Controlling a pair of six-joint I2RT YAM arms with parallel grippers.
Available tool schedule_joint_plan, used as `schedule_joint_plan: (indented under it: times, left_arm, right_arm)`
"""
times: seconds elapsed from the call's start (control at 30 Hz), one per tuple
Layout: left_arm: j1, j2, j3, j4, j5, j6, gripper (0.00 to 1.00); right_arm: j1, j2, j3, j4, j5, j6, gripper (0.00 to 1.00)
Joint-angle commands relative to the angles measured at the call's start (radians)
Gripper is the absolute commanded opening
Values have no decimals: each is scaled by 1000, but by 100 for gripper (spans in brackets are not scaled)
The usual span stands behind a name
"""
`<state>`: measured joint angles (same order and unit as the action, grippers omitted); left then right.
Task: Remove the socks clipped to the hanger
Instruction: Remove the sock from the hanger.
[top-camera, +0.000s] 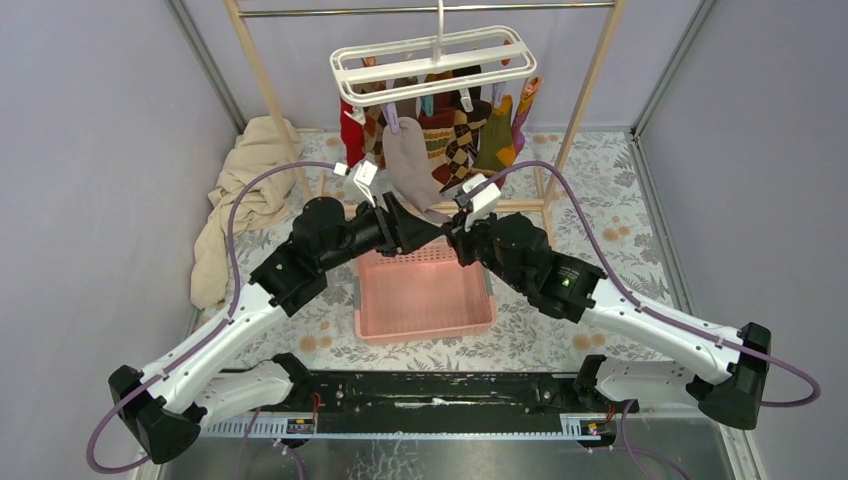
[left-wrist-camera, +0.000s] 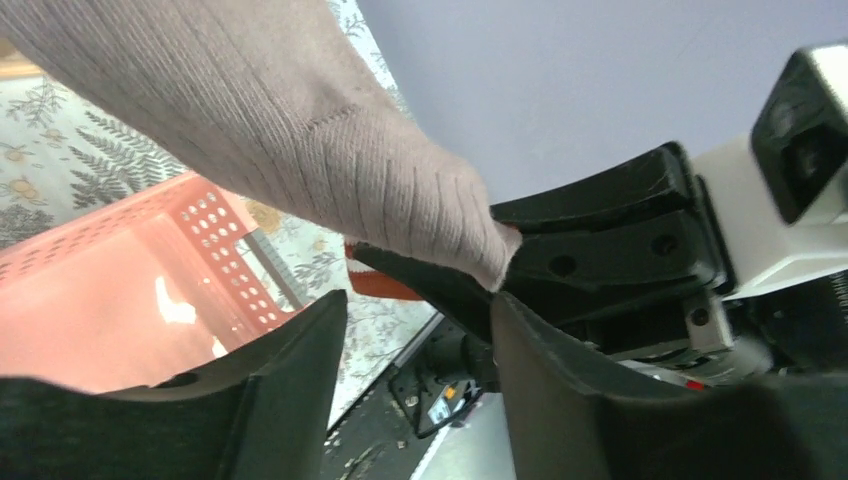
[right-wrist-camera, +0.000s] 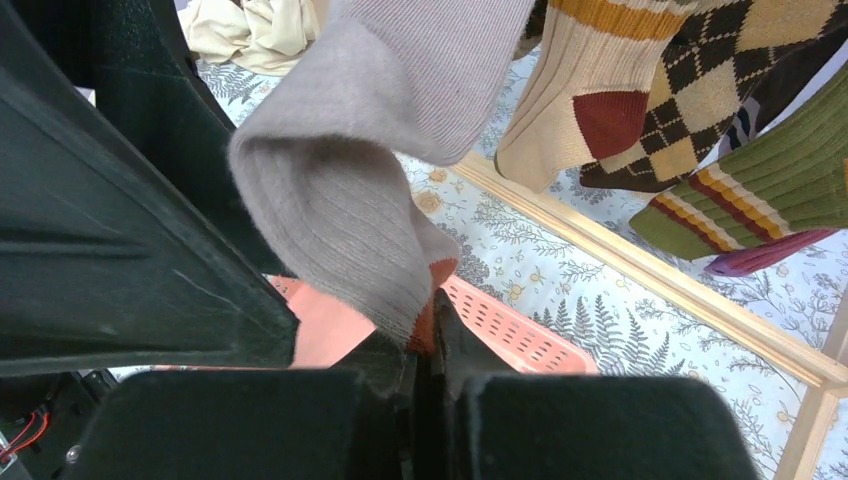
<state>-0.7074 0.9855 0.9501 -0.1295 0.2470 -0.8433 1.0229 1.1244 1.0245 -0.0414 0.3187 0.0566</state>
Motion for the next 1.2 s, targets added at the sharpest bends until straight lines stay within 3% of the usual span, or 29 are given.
schedule_joint_plan:
  times: [0.0,0.1,0.13,0.37,0.67,0.83,1.17]
  left_arm:
    - [-8,4,84,-5,-5,69,71]
    - [-8,11,127,-31,-11,105,96]
    - [-8,11,143,-42,-15,116,98]
    - [-7,38,226,-83,-86,189,99]
    - [-2,96,223,55,-292,344,98]
    - [8,124,220,126,-364,411,99]
    - [173,176,269,251,-255,402,98]
  right_arm:
    - [3,-43,19,-28,22,-13,0]
    - [1,-62,37,-69,22,-16,0]
    - [-3,-67,45,-81,22,-17,0]
    - [-137,-89,95,-160,-110,25,0]
    - [-301,-75,197,-279,-387,78,0]
    - [-339,-62,252,-356,-453,84,0]
    - [-455,-55,255,-369,-543,121,0]
